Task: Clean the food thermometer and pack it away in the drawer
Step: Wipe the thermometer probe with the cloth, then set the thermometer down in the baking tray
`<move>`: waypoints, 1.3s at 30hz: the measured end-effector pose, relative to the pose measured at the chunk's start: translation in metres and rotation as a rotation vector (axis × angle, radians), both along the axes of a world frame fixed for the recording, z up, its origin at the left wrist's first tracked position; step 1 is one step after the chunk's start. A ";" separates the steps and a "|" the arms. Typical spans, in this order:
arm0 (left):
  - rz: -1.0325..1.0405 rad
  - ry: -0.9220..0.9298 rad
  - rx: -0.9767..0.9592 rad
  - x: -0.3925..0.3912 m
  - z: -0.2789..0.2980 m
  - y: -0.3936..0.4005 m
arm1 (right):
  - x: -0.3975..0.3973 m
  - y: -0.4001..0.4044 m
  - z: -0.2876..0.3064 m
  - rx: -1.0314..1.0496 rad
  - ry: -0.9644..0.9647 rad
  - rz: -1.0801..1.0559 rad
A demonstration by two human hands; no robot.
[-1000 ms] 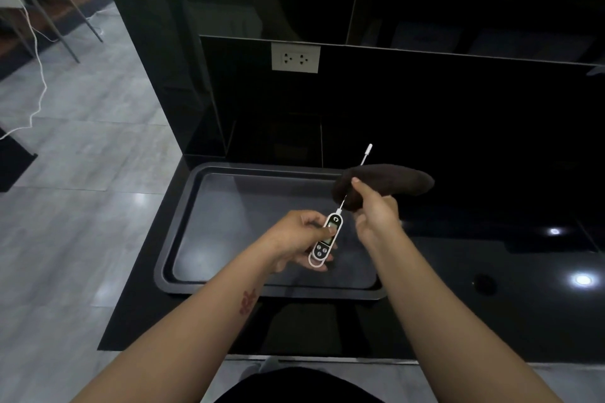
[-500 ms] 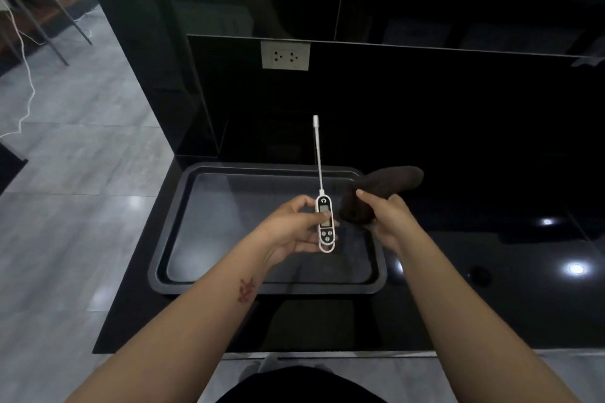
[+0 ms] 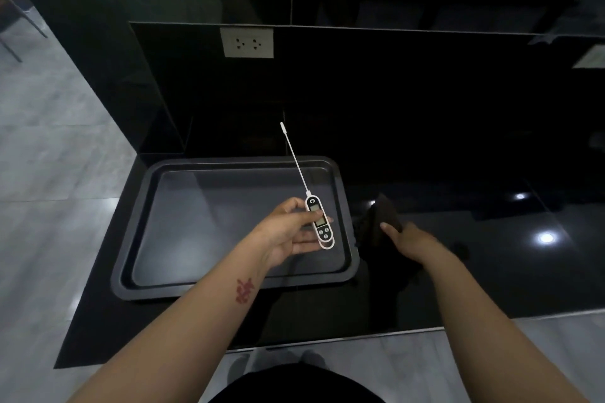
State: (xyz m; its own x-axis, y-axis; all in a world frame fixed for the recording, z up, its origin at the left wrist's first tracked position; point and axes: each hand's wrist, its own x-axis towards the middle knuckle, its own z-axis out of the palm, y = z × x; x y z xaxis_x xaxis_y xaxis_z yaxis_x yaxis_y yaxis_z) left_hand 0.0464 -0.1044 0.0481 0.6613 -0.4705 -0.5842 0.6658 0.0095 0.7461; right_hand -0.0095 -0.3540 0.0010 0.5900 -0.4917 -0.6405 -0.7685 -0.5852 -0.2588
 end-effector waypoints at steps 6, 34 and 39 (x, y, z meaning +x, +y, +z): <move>0.009 -0.007 0.020 -0.001 -0.002 -0.003 | -0.016 0.018 -0.029 -0.469 -0.466 0.382; 0.331 0.121 0.090 -0.017 -0.037 -0.016 | -0.003 0.094 -0.014 -0.339 -0.868 0.745; 0.388 -0.251 0.688 -0.023 -0.032 0.005 | 0.011 0.107 -0.023 -0.296 -0.893 0.742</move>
State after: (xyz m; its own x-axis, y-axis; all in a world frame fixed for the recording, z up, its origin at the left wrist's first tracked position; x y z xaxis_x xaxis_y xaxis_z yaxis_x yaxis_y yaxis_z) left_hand 0.0231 -0.0994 0.0159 0.8524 0.2263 -0.4714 0.5218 -0.3090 0.7951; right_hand 0.0019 -0.2466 -0.0221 0.9706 0.0968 0.2203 0.1637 -0.9367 -0.3095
